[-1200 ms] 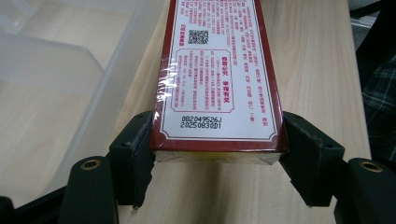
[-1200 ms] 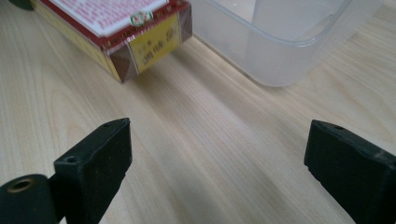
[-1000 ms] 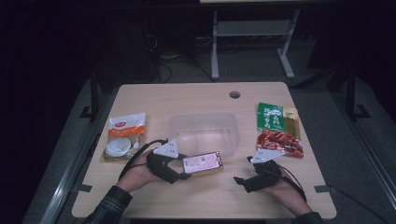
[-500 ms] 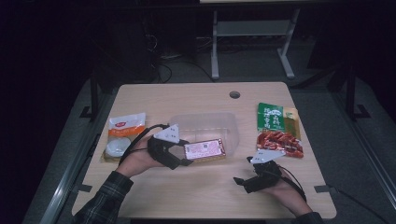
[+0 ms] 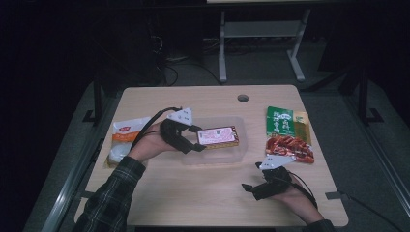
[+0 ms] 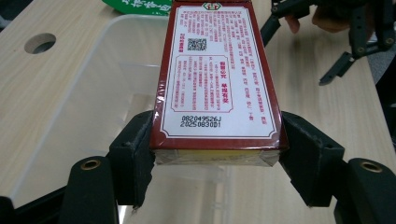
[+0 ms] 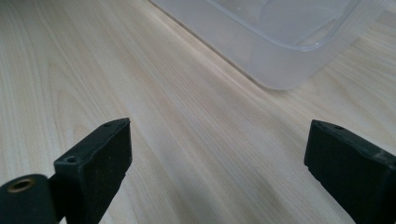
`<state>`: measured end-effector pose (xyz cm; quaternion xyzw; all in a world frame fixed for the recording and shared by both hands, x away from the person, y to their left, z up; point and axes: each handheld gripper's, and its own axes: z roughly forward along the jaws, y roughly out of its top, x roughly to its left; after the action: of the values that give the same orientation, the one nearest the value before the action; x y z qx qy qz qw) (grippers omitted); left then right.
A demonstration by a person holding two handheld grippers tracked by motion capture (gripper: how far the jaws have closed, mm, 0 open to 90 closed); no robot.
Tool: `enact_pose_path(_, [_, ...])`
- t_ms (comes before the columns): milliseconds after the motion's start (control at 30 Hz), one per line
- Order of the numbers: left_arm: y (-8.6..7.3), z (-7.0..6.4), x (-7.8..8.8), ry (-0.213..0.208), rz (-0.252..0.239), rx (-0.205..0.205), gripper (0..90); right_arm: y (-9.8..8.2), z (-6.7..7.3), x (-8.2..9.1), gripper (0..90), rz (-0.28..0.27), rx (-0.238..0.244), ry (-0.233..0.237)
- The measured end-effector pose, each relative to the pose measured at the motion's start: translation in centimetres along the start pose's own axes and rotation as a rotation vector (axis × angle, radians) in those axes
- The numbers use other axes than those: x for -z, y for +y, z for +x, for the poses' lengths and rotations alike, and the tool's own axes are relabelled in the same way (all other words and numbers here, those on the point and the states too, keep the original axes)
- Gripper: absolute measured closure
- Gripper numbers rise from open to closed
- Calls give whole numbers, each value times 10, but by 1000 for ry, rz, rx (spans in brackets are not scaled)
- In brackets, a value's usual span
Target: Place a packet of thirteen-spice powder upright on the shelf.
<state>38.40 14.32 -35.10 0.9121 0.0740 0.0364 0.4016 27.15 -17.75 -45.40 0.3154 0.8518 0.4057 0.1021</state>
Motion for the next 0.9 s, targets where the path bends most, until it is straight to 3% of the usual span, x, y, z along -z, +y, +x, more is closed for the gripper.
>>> enact_pose_path(300, [12, 27, -15, -12, 17, 8, 321, 0, -1, 1, 71, -5, 4, 0])
enact_pose_path(500, [15, 36, -25, -27, 47, 15, 320, 0, 0, 1, 71, -6, 2, 1])
enact_pose_path(900, [14, 42, -35, -30, 54, 20, 320, 0, -1, 1, 71, -11, -4, 4])
